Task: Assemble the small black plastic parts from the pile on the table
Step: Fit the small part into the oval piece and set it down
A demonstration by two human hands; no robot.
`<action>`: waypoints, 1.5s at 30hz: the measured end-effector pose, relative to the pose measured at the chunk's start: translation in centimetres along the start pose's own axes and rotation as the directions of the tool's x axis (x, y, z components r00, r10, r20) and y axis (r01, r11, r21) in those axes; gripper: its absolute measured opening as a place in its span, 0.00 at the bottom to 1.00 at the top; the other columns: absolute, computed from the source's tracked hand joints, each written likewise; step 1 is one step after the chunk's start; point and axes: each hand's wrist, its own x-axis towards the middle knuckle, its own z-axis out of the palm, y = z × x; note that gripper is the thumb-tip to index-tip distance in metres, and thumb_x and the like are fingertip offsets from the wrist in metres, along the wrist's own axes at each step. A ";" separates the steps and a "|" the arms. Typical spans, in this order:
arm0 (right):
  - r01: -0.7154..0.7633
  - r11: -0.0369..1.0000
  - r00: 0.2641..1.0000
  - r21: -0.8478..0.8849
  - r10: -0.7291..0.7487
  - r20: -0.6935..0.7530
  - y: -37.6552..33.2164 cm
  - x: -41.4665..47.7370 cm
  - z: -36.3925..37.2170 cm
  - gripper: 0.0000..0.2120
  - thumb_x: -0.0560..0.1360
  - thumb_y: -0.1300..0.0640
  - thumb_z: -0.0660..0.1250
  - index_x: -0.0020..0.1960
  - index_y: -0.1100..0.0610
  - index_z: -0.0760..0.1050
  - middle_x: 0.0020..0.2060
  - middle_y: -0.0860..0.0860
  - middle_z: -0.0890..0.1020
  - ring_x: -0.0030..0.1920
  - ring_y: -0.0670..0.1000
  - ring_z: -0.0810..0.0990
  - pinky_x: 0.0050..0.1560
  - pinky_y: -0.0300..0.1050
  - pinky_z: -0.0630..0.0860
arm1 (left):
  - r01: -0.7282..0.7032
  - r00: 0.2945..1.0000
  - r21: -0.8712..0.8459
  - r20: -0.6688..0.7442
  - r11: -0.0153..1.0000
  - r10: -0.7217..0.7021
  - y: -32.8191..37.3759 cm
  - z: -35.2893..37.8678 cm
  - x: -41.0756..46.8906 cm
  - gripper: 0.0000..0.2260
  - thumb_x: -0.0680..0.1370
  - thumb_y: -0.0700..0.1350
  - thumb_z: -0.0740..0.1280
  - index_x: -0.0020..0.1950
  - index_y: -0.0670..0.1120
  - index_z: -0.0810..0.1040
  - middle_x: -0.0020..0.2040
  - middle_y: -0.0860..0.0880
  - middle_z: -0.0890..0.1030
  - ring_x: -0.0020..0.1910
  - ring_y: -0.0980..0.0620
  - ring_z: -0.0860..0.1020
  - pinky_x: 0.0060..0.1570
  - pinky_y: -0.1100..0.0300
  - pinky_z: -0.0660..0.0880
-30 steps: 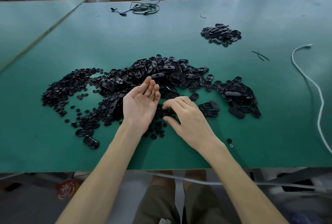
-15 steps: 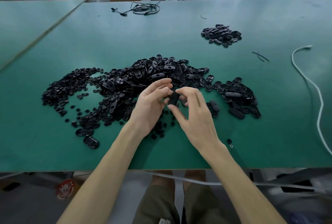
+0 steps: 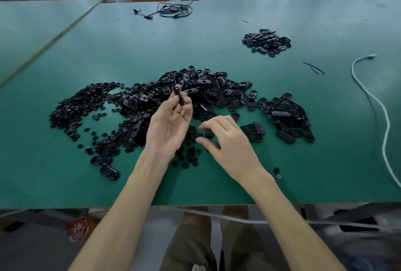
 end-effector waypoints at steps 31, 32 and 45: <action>-0.160 0.976 0.980 0.149 0.175 -0.093 -0.2 0.1 -0.6 0.04 0.79 0.60 0.73 0.46 0.59 0.79 0.43 0.46 0.81 0.50 0.50 0.75 0.52 0.43 0.74 | -0.055 0.997 0.678 -0.003 0.733 0.077 -2.1 -0.7 0.0 0.17 0.75 0.34 0.72 0.64 0.41 0.83 0.53 0.47 0.86 0.48 0.52 0.83 0.55 0.62 0.79; -0.180 0.968 0.974 0.176 0.200 -0.103 -0.1 0.1 -0.7 0.04 0.79 0.59 0.73 0.47 0.58 0.79 0.42 0.44 0.81 0.49 0.49 0.75 0.51 0.43 0.74 | -0.052 0.997 0.684 -0.007 0.728 0.077 -2.1 -0.7 0.0 0.18 0.75 0.34 0.72 0.64 0.40 0.83 0.53 0.47 0.86 0.48 0.52 0.83 0.55 0.62 0.79; -0.241 0.882 0.876 0.404 0.378 -0.301 0.3 0.1 -1.1 0.08 0.79 0.59 0.72 0.48 0.48 0.75 0.41 0.44 0.81 0.39 0.49 0.78 0.40 0.34 0.72 | -0.051 0.999 0.855 0.053 0.517 0.010 -2.9 -0.5 -0.5 0.15 0.78 0.33 0.72 0.64 0.41 0.83 0.53 0.45 0.87 0.50 0.50 0.83 0.57 0.55 0.80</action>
